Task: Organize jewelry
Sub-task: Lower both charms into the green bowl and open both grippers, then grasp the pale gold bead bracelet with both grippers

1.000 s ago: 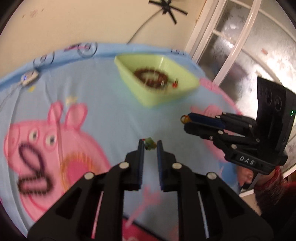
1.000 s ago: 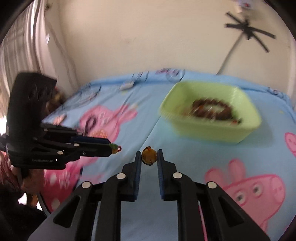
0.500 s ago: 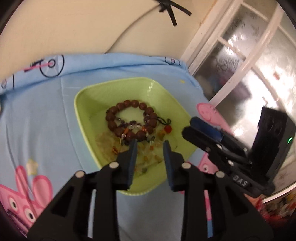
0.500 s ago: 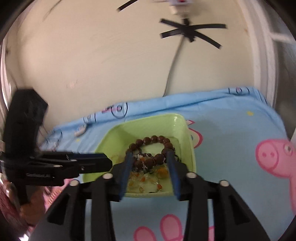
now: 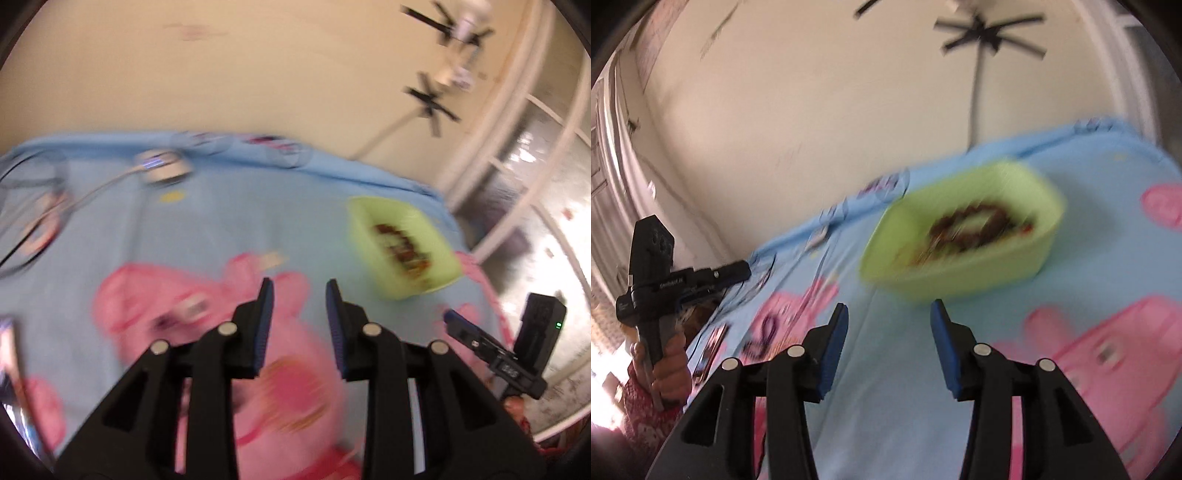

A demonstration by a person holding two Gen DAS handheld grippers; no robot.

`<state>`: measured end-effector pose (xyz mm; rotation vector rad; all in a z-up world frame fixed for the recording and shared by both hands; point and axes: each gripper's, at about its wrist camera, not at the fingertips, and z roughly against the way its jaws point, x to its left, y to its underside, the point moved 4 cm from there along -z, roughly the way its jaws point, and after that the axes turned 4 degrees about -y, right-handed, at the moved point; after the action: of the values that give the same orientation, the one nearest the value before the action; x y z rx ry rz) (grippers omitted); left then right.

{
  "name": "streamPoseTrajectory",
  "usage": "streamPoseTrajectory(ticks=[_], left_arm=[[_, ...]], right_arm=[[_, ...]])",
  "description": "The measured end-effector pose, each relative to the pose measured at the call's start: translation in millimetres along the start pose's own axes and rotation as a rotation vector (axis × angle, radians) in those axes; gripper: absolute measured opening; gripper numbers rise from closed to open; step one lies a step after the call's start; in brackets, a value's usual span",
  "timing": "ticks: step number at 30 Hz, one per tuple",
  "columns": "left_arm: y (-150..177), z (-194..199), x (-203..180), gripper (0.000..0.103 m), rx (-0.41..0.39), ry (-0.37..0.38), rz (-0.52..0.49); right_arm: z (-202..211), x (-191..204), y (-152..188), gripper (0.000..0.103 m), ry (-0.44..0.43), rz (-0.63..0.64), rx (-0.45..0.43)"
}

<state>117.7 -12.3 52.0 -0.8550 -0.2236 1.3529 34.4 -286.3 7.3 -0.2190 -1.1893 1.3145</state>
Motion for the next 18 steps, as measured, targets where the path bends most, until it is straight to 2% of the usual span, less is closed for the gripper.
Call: streamPoseTrajectory(ticks=[3, 6, 12, 16, 18], left_arm=[[27, 14, 35, 0.027, 0.009, -0.085, 0.026], [51, 21, 50, 0.027, 0.018, -0.122, 0.031], [83, 23, 45, 0.027, 0.069, -0.055, 0.023], [81, 15, 20, 0.027, 0.092, 0.014, -0.009], [79, 4, 8, 0.033, 0.108, 0.022, -0.018]], right_arm=[[-20, 21, 18, 0.022, -0.013, 0.014, 0.087], [-34, 45, 25, 0.022, -0.029, 0.061, 0.135], [-60, 76, 38, 0.022, -0.022, 0.171, 0.223], [-80, 97, 37, 0.015, -0.017, 0.264, 0.262], [-90, 107, 34, 0.011, -0.018, 0.305, 0.275]])
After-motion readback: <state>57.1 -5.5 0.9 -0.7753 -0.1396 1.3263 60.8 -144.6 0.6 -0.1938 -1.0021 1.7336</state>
